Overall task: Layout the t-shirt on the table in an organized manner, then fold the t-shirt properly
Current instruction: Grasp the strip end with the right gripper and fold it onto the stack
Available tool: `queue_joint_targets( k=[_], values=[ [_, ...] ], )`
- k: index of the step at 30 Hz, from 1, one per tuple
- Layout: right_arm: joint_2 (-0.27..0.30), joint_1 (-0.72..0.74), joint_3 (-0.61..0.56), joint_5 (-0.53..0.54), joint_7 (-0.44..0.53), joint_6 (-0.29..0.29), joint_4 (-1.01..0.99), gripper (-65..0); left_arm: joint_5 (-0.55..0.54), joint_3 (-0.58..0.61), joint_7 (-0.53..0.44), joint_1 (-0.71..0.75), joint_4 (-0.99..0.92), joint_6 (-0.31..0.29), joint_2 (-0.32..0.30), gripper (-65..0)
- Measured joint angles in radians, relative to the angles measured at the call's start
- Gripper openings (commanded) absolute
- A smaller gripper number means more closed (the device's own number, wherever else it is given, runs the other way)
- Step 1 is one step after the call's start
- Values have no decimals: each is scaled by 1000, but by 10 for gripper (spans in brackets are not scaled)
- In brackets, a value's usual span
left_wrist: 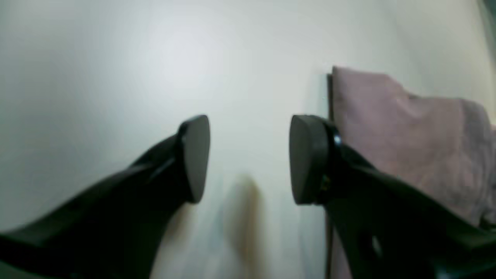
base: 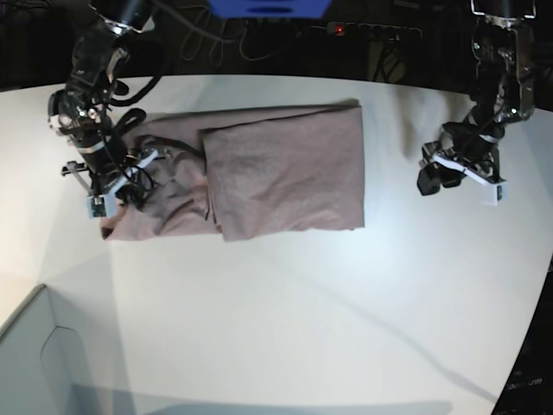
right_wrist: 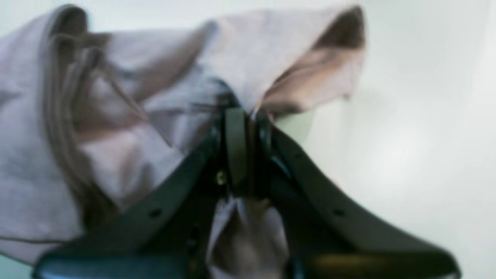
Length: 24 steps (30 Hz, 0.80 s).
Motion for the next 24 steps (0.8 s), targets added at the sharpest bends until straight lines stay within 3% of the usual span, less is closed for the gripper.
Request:
queue_joint_targets(
  k=[6,10,16,19,24],
  values=[
    [0,-76,-156,-5,-7,0,119,-650,0,0,-2,0,-29,-3,-5,-329],
    [3,-117,-288,1,0,-87,187,-650,0,3,1,-4,-57,-2,-3,-329],
    [6,-125,-457,1,-6,-132,207,-650,0,4,1,-14,-81,0,-3,-329],
    [11,-122,-588,-63,-25,-190,193,-650,0,4,2,-13,-84,0,-2,-329],
    [7,-68,-761,-95,-33,-195,98,-650,1,6,2,-14,-84,0,3,-329]
  ],
)
